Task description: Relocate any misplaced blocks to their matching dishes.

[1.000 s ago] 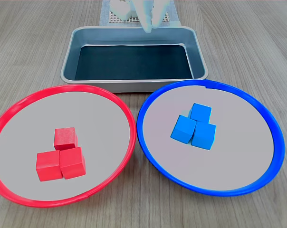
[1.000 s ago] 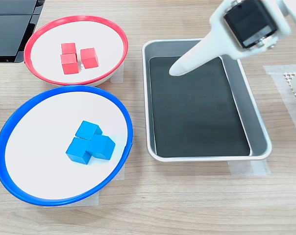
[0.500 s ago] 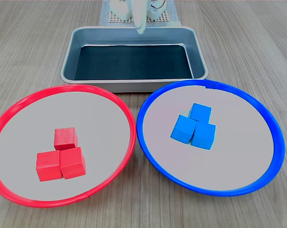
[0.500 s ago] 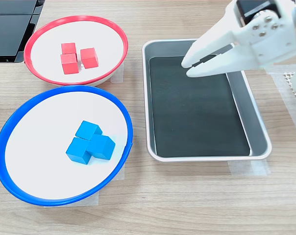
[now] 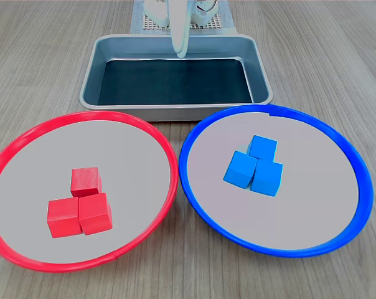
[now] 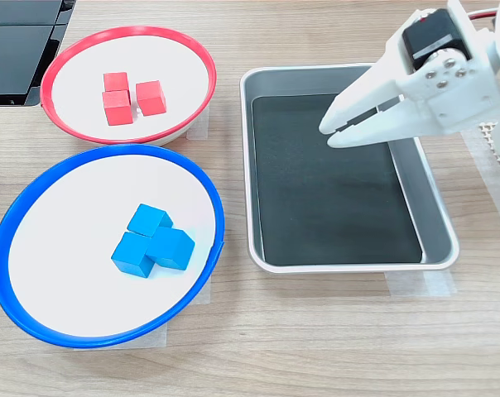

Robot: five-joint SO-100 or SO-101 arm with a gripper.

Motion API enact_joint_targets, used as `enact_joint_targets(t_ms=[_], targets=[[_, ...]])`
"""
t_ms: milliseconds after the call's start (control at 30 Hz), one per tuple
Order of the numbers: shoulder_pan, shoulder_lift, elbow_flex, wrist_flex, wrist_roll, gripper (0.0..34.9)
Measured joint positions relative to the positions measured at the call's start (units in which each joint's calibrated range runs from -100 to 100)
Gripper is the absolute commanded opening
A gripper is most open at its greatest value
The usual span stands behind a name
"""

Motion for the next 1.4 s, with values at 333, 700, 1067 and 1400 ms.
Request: enact_joint_targets(t_ms=[333, 700, 1067, 1400], targets=[[0.0, 0.5, 0.1, 0.0, -0.3, 0.4], [0.0, 0.5, 0.1, 0.0, -0.4, 0.4], [0.0, 0.5, 0.2, 0.0, -0.4, 0.4], [0.0, 0.5, 0.2, 0.0, -0.4, 0.4]])
